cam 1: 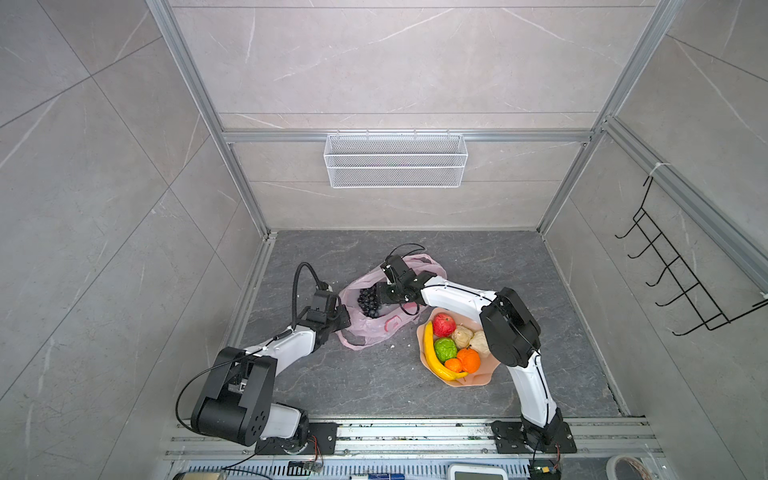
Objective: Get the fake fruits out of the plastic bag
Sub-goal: 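Lower the right gripper down into the bag onto the black grapes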
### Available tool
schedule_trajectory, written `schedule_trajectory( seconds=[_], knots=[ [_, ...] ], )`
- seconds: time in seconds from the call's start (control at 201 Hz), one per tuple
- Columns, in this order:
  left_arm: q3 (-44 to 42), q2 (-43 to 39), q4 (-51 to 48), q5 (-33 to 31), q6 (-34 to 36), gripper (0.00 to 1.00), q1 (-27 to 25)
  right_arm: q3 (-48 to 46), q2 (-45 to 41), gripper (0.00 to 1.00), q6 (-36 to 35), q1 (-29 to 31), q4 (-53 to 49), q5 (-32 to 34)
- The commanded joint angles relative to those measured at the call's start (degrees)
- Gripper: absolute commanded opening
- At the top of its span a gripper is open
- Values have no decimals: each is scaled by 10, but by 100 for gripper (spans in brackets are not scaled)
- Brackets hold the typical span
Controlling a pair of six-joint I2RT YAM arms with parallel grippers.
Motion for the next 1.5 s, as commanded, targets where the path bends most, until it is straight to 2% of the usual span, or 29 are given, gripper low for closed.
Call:
schedule_trajectory(
  seconds=[0.0,0.08,0.249,0.284,0.329,0.398,0.583,0.901,1.17,1.395,1.499],
  knots=[
    [0,-2,22,6,9,7,1,8,-11,61,-5,7,16,-23],
    [0,-1,22,6,9,7,1,21,-1,65,-4,7,12,-22],
    [0,0,23,6,10,7,1,42,17,65,-7,6,11,-24],
    [0,0,23,6,10,7,1,52,23,68,-8,6,7,-30],
    [1,2,24,7,8,7,1,69,34,78,-9,7,-7,-30],
    [1,4,25,9,9,7,1,94,50,84,-3,7,-32,-19],
    [1,5,26,10,9,7,1,138,86,89,-3,8,-58,-2],
    [3,9,30,21,11,7,0,227,162,91,-2,8,-89,-24],
    [2,7,31,22,11,7,0,302,219,88,7,11,-151,18],
    [2,6,31,20,11,7,0,359,262,80,11,13,-195,20],
    [2,7,31,20,12,7,0,380,273,73,12,16,-207,17]
  ],
)
